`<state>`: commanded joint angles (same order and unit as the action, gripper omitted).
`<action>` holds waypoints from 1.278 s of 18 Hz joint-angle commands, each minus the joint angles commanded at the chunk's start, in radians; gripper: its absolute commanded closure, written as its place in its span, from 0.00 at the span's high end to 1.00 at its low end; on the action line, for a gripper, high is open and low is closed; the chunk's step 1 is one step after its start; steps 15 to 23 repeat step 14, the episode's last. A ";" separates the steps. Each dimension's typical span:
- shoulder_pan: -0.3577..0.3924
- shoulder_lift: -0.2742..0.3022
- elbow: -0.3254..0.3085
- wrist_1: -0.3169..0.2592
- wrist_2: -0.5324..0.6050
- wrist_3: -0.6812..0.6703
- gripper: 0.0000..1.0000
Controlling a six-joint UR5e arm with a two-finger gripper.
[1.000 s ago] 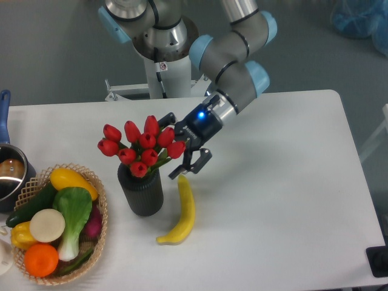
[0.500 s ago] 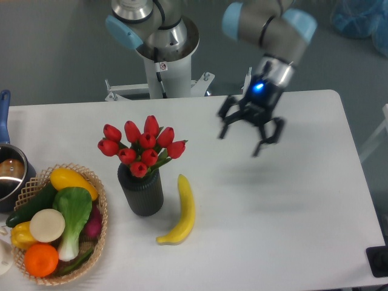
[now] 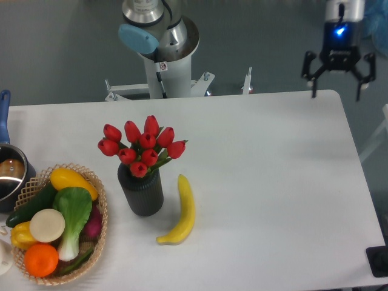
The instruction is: Insert the flowers into the vase
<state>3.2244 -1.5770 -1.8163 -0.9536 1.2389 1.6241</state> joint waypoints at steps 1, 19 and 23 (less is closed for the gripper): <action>-0.003 0.008 0.012 -0.054 0.045 0.040 1.00; 0.037 0.031 0.088 -0.301 0.108 0.249 1.00; 0.037 0.031 0.088 -0.301 0.108 0.249 1.00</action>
